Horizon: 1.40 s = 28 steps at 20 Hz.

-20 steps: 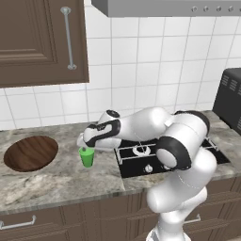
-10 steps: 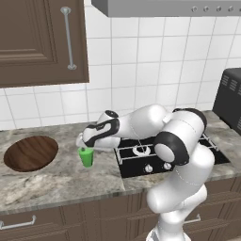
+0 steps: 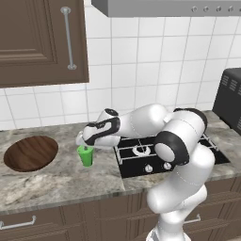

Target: Pick the cup and bowl from the counter and place them on the counter next to the sink.

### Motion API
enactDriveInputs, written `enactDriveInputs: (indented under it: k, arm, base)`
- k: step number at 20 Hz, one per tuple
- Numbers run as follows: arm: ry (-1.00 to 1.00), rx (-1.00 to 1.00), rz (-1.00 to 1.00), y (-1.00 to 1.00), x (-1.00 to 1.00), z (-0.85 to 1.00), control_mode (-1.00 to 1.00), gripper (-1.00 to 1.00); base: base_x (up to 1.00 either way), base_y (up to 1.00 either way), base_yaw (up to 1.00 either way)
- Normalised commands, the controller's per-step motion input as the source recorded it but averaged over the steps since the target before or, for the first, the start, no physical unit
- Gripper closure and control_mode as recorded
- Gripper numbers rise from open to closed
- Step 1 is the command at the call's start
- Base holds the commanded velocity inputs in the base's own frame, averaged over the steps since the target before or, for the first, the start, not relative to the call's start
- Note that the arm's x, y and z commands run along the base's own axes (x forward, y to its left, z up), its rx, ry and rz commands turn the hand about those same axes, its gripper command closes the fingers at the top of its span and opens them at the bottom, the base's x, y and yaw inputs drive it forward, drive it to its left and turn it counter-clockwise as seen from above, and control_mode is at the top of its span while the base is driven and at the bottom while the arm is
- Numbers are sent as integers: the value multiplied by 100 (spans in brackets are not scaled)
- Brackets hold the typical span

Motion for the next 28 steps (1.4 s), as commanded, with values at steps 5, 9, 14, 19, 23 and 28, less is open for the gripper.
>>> enactDriveInputs:
  k: [5, 9, 14, 19, 23, 28]
  arm:
    - [0, 0, 0, 0, 0, 0, -100, 100]
    - [2, 0, 0, -1, 1, 2, -100, 100]
    - [1, 0, 0, -3, 0, 13, -100, 100]
    - [2, -5, 3, -18, 40, 23, -100, 100]
    - [0, 0, 12, -63, -8, 5, -100, 100]
    - [0, 0, 9, -70, -31, 7, -100, 100]
  base:
    - [0, 0, 0]
    - [0, 0, 0]
    - [0, 0, 0]
    - [0, 0, 0]
    - [0, 0, 0]
    - [0, 0, 0]
